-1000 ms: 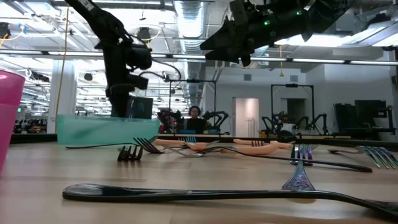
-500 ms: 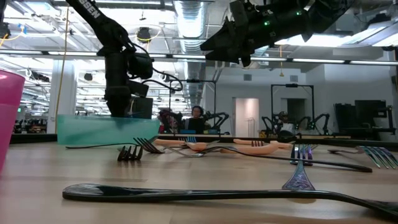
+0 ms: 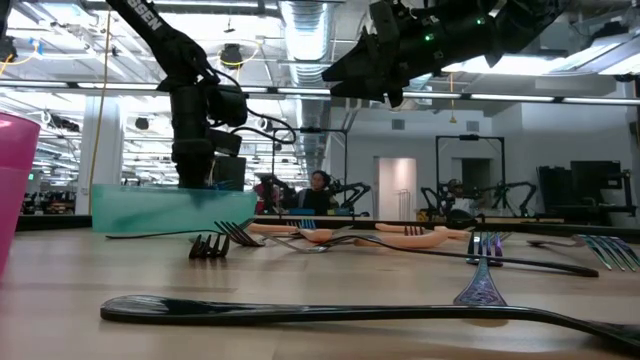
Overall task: Sort silverware by color (type)
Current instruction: Put the blue fork into the blue bin
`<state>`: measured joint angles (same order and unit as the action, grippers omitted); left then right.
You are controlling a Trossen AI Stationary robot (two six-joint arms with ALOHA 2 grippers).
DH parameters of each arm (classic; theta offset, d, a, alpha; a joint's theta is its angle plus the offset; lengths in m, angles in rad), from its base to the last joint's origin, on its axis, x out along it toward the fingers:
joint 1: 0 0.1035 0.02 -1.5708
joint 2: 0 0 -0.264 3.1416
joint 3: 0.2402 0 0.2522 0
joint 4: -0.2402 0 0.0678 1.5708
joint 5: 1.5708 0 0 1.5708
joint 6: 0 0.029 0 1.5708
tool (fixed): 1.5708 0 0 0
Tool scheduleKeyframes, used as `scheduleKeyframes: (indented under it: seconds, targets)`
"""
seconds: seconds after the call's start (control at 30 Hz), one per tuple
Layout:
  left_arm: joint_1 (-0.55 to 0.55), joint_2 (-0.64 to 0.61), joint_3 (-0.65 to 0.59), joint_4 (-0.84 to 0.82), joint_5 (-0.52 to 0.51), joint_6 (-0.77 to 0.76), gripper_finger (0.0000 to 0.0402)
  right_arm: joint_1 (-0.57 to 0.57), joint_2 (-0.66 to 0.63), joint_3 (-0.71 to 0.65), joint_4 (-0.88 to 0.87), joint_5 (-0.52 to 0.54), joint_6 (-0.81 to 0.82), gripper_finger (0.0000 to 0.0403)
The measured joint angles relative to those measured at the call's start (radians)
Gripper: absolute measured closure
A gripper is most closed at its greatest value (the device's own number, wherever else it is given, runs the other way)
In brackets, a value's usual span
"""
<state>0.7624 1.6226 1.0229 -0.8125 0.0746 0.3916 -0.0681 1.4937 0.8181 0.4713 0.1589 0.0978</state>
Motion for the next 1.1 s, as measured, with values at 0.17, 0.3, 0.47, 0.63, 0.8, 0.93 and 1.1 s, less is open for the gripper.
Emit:
scheduleKeyframes:
  seconds: [0.17,0.3,0.47,0.63,0.8,0.93,1.1]
  targets:
    - [-0.010,0.018,0.000,0.021,-0.002,-0.020,0.0401,0.000,0.000,0.000,0.000,0.000,0.000,0.0161]
    - [-0.024,0.041,0.001,0.046,-0.005,-0.036,0.0401,0.000,0.000,0.000,0.000,0.000,0.000,0.0161]
    - [-0.029,0.085,0.000,0.046,-0.033,-0.045,0.0401,0.000,0.000,0.000,0.000,0.000,0.000,0.0161]
    - [-0.033,0.098,0.000,0.058,-0.047,-0.053,0.0401,0.000,0.000,0.000,-0.002,0.000,0.000,0.0161]
    - [-0.034,0.098,0.000,0.086,-0.056,-0.056,0.0401,0.000,0.000,0.000,-0.002,0.000,0.000,0.0161]
    - [-0.036,0.098,-0.009,0.116,-0.056,-0.064,0.0401,0.000,0.000,0.000,-0.001,0.000,0.000,0.0161]
    - [-0.043,0.098,-0.036,0.118,-0.061,-0.083,0.0401,0.000,0.000,0.000,-0.001,0.000,0.000,0.0161]
